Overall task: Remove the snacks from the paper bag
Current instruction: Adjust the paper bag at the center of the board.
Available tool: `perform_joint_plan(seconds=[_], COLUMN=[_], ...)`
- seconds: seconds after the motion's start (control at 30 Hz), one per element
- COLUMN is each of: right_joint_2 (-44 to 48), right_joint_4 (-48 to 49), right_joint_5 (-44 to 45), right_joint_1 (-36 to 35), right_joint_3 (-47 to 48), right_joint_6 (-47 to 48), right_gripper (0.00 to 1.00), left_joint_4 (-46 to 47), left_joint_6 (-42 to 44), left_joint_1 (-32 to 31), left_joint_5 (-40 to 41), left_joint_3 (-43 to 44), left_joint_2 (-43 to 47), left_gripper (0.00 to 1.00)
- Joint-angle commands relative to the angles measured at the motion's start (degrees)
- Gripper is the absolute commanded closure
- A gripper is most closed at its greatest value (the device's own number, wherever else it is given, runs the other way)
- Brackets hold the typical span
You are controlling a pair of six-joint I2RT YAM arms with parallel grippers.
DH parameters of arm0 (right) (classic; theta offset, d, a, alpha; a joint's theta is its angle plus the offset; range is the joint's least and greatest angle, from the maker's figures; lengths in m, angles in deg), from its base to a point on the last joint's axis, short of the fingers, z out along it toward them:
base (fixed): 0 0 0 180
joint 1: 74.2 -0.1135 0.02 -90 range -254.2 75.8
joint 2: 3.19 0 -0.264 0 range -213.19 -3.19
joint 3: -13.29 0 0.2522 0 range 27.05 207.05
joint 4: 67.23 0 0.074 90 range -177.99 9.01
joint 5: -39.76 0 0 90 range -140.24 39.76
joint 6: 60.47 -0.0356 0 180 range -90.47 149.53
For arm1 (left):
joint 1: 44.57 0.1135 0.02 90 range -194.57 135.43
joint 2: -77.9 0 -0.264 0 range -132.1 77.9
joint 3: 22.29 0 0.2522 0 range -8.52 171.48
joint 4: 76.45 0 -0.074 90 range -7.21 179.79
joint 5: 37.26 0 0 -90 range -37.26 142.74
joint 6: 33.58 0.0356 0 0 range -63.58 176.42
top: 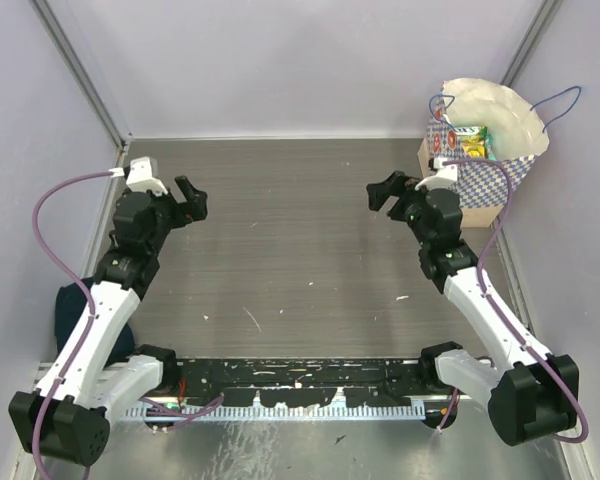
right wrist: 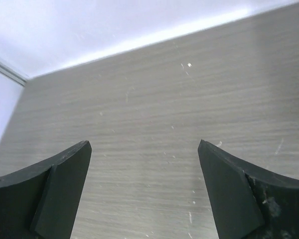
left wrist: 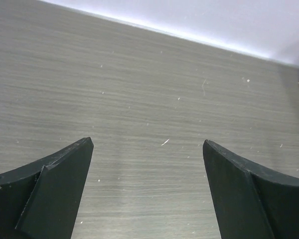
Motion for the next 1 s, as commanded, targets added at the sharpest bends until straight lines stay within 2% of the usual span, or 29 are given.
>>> perform_joint_plan(seconds=[0.0, 0.1, 0.2, 0.37, 0.5, 0.57, 0.6, 0.67, 0.77, 0.87, 0.97], right_joint_2=[0.1, 0.2, -0.3, -6.6, -13.8, -18.0, -20.1, -25.3, -36.0, -47.8, -54.6], right_joint_4=[-0.7, -1.2, -0.7, -14.2, -23.2, -27.4, -29.8, -35.5, -46.0, -56.2, -59.5], right_joint_5=[-4.6, -5.9, -6.5, 8.7, 21.5, 25.6, 25.6, 25.3, 26.3, 26.1, 16.3], right_joint_1=[2.4, 3.5, 3.8, -2.0, -3.8, -2.2, -0.5, 3.4, 6.9, 10.2, 16.1], right_joint_3=[6.5, 8.5, 10.6, 26.3, 43.0, 51.8, 56.7, 66.9, 84.9, 103.6, 110.8], right_joint_6=[-4.6, -5.9, -6.0, -0.1, 7.3, 10.1, 10.6, 11.4, 14.7, 18.3, 17.7], right_gripper=[0.04, 0.02, 0.01, 0.01, 0.01, 0.01, 0.01, 0.01, 0.01, 0.01, 0.01], left_joint_4=[-0.1, 2.4, 7.3, 12.7, 6.4, -1.7, -5.5, -6.3, -3.0, -3.2, -2.5], left_joint_6=[-0.9, -1.7, -4.2, -7.0, -2.7, 7.2, 12.7, 16.0, 12.5, 12.0, 10.9], left_joint_1=[1.2, 1.7, 2.0, 2.3, 2.3, 1.2, 0.2, -0.3, -0.7, -0.8, -0.8], left_joint_5=[-3.7, -8.2, -17.7, -34.9, -58.8, -68.2, -69.0, -70.9, -71.1, -67.1, -62.0], left_joint_3=[5.2, 6.5, 8.3, 16.2, 27.5, 31.1, 32.3, 33.7, 36.0, 38.0, 39.0], left_joint_2=[0.7, 0.6, -1.1, -6.6, -12.8, -13.5, -13.2, -12.9, -14.1, -15.5, -17.6], left_gripper=[0.05, 0.03, 0.03, 0.02, 0.02, 0.02, 0.02, 0.02, 0.02, 0.02, 0.02])
